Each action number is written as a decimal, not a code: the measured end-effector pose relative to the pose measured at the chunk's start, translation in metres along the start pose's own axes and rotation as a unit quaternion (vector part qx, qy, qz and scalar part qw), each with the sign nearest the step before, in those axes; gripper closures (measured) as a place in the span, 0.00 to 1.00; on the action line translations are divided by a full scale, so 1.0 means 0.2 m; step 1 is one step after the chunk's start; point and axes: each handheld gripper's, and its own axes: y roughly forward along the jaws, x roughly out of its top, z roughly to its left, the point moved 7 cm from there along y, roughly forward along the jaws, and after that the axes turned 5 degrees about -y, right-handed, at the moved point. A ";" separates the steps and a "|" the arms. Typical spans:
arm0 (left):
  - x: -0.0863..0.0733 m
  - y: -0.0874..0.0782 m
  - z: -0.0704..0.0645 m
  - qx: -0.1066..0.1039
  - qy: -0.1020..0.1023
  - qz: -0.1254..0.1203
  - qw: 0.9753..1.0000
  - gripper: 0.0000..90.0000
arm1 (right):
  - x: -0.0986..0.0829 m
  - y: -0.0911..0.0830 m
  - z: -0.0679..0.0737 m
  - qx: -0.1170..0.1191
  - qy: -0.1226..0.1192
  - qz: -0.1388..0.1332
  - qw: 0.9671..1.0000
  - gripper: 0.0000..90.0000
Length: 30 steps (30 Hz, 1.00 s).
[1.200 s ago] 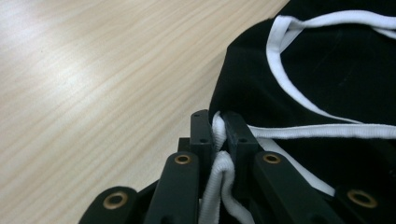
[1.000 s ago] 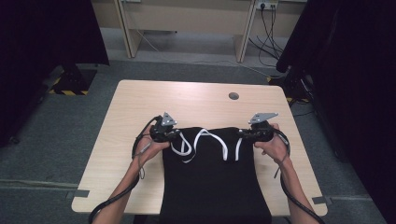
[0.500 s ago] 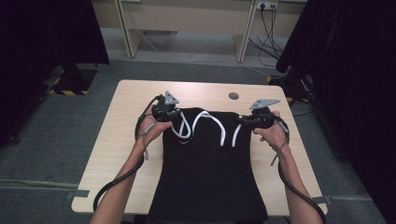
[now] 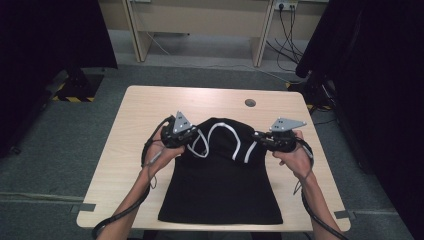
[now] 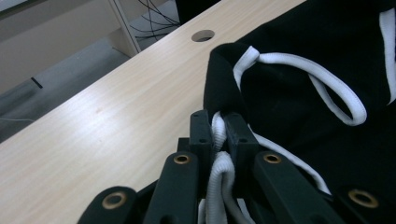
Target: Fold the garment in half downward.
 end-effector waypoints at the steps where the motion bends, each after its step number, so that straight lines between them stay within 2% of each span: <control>1: -0.02 -0.02 -0.02 -0.004 -0.003 -0.004 1.000 0.93 | -0.01 0.00 0.02 0.001 -0.003 0.000 1.000 0.91; 4: -0.08 -0.06 -0.10 -0.013 0.011 -0.007 1.000 0.92 | -0.04 -0.01 0.10 0.003 -0.019 0.001 1.000 0.91; 12: -0.28 -0.19 -0.24 -0.036 0.014 -0.007 0.999 0.92 | -0.09 -0.06 0.29 0.004 -0.056 -0.011 0.998 0.91; 14: -0.33 -0.22 -0.27 -0.042 0.010 -0.004 0.999 0.91 | -0.11 -0.07 0.35 0.012 -0.064 -0.013 0.998 0.91; 17: -0.43 -0.26 -0.33 -0.069 0.007 0.013 0.998 0.90 | -0.13 -0.09 0.44 0.025 -0.073 -0.018 0.997 0.90; 18: -0.45 -0.27 -0.34 -0.072 0.008 0.018 0.997 0.90 | -0.15 -0.10 0.48 0.033 -0.075 -0.019 0.996 0.90; 21: -0.54 -0.31 -0.37 -0.077 0.010 0.036 0.996 0.90 | -0.23 -0.11 0.57 0.055 -0.083 0.001 0.995 0.90; 24: -0.61 -0.34 -0.38 -0.086 0.001 0.052 0.995 0.89 | -0.31 -0.12 0.60 0.061 -0.073 0.016 0.995 0.90; 30: -0.67 -0.36 -0.42 -0.082 0.021 0.087 0.993 0.87 | -0.47 -0.12 0.59 0.066 -0.049 0.049 0.995 0.90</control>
